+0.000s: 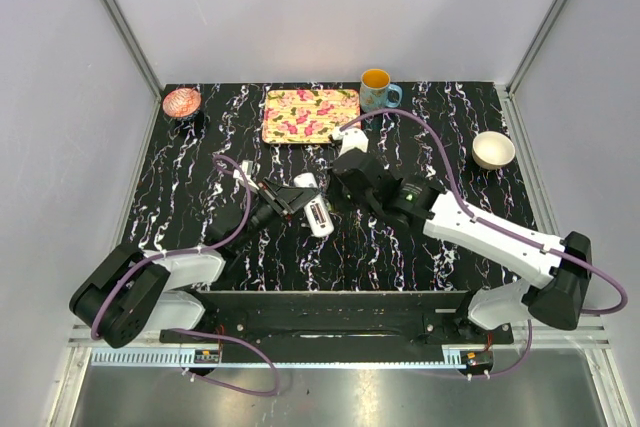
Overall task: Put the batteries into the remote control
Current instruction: Load the battery into the remote control.
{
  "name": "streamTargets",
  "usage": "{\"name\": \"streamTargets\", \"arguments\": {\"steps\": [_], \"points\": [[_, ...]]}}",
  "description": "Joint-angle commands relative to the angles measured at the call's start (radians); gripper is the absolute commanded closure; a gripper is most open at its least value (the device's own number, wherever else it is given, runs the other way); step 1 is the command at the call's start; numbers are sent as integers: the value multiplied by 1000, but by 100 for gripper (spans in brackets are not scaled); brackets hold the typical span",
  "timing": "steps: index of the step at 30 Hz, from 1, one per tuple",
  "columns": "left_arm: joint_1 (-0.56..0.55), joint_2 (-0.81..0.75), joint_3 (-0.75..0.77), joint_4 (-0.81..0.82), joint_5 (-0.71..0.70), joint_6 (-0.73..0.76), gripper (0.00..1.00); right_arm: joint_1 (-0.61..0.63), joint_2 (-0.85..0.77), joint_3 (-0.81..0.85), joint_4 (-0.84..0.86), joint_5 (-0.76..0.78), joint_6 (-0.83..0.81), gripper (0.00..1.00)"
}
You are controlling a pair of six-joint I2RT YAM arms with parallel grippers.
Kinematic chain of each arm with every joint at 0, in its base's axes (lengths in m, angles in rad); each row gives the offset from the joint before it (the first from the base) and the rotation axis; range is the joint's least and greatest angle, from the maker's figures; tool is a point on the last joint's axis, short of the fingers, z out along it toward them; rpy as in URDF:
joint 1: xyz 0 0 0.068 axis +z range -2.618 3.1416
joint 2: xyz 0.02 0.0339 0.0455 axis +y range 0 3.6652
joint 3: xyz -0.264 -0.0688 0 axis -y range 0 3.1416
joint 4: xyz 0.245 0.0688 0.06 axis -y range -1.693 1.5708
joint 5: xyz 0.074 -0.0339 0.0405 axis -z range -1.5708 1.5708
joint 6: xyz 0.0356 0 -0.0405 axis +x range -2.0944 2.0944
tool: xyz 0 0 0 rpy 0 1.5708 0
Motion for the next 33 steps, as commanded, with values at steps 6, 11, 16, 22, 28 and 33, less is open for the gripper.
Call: {"name": "streamTargets", "arguments": {"steps": [6, 11, 16, 22, 28, 33], "points": [[-4, -31, 43, 43, 13, -1, 100, 29, 47, 75, 48, 43, -43, 100], [-6, -46, 56, -9, 14, -1, 100, 44, 66, 78, 45, 51, -54, 100], [-4, -51, 69, -53, 13, 0, 100, 55, 66, 69, 56, 57, -54, 100], [-4, -51, 73, -44, 13, -10, 100, 57, 78, 66, 45, 57, -57, 100], [-6, -52, 79, -52, 6, -7, 100, 60, 64, 29, 30, 43, -54, 100], [-4, -54, 93, -54, 5, -1, 100, 61, 52, -1, 10, 34, -40, 100]]}}
